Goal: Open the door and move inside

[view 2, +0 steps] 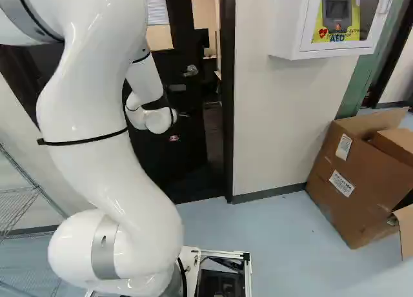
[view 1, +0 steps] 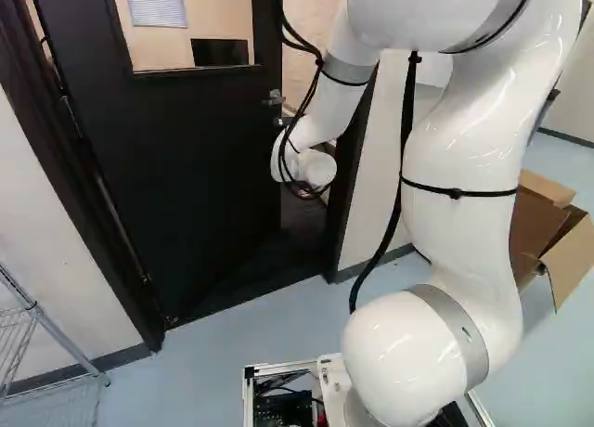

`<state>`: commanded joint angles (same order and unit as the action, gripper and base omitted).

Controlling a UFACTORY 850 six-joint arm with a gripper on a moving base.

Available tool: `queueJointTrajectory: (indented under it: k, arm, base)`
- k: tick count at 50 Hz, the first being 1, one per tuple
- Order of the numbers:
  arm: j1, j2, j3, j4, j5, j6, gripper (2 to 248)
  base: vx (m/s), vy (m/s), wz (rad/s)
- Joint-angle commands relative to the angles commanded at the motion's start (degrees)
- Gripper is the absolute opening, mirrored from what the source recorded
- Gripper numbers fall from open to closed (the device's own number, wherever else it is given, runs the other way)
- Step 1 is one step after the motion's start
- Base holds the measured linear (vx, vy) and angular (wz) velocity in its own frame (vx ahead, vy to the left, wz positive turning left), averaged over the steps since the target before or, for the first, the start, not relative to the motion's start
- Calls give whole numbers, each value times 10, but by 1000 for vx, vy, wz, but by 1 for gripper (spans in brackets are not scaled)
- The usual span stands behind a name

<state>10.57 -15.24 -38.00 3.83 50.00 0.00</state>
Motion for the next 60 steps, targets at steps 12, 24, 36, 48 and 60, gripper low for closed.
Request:
queueJointTrajectory:
  k: [12, 24, 36, 48, 60]
  arm:
    - [-6, 32, 38, 0, 0, 0, 247]
    - [-13, 66, 75, 0, 0, 0, 247]
    - [-21, 100, 113, 0, 0, 0, 247]
    - [-31, 133, 148, 0, 0, 0, 247]
    - [-42, 168, 183, 0, 0, 0, 247]
  base:
    - [0, 0, 0]
    - [0, 0, 0]
    - [0, 0, 0]
    - [0, 0, 0]
    - [0, 0, 0]
